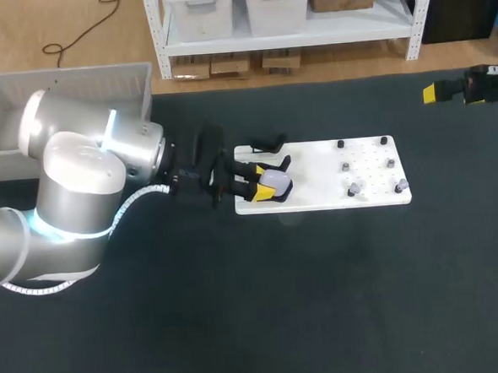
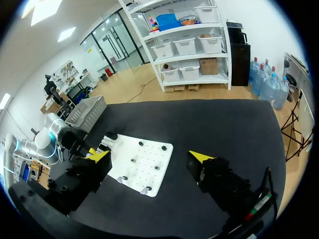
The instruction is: Pick up each earbud case from the left stands, insert the matching earbuds, close the lid, and place the case in the box.
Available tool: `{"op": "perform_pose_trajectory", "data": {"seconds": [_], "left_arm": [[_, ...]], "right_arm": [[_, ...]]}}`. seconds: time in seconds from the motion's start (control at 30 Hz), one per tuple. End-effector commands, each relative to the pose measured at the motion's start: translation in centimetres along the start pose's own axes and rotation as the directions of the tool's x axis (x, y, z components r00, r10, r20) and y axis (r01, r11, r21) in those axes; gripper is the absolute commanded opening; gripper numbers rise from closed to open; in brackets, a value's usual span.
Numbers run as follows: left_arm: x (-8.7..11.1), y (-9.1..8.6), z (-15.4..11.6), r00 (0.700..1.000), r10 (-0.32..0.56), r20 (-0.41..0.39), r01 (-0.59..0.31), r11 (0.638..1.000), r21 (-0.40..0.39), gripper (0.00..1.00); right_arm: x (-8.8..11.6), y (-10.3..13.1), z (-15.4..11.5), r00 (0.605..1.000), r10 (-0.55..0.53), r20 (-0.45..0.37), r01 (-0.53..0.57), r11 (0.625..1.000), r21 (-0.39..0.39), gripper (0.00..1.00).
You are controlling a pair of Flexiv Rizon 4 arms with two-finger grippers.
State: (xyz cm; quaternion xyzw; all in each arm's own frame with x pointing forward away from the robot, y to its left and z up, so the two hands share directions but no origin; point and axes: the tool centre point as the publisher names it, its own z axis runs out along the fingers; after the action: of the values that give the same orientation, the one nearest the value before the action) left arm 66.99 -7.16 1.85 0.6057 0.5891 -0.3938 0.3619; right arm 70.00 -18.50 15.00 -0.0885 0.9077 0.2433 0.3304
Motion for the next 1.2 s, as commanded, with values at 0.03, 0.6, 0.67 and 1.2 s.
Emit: {"op": "perform_pose_trajectory", "data": {"seconds": [0.03, 0.6, 0.67, 1.2], "left_arm": [[-0.8, -0.7, -0.8, 0.999, 0.041, 0.001, -0.041, 0.999, -0.026, 0.0], [-8.9, -2.2, -4.4, 0.955, 0.161, 0.25, -0.145, 0.986, -0.081, 0.0], [-9.3, -2.3, -4.5, 0.95, 0.152, 0.274, -0.135, 0.988, -0.082, 0.0], [-10.1, -3.4, -4.6, 0.936, 0.111, 0.335, -0.103, 0.994, -0.042, 0.0]], "right_arm": [[0.0, 0.0, 0.0, 1.0, 0.0, 0.0, 0.0, 1.0, 0.0, 1.0], [0.0, 0.0, 0.0, 1.0, 0.0, 0.0, 0.0, 1.0, 0.0, 1.0], [0.0, 0.0, 0.0, 1.0, 0.0, 0.0, 0.0, 1.0, 0.0, 1.0], [0.0, 0.0, 0.0, 1.0, 0.0, 0.0, 0.0, 1.0, 0.0, 1.0]]}}
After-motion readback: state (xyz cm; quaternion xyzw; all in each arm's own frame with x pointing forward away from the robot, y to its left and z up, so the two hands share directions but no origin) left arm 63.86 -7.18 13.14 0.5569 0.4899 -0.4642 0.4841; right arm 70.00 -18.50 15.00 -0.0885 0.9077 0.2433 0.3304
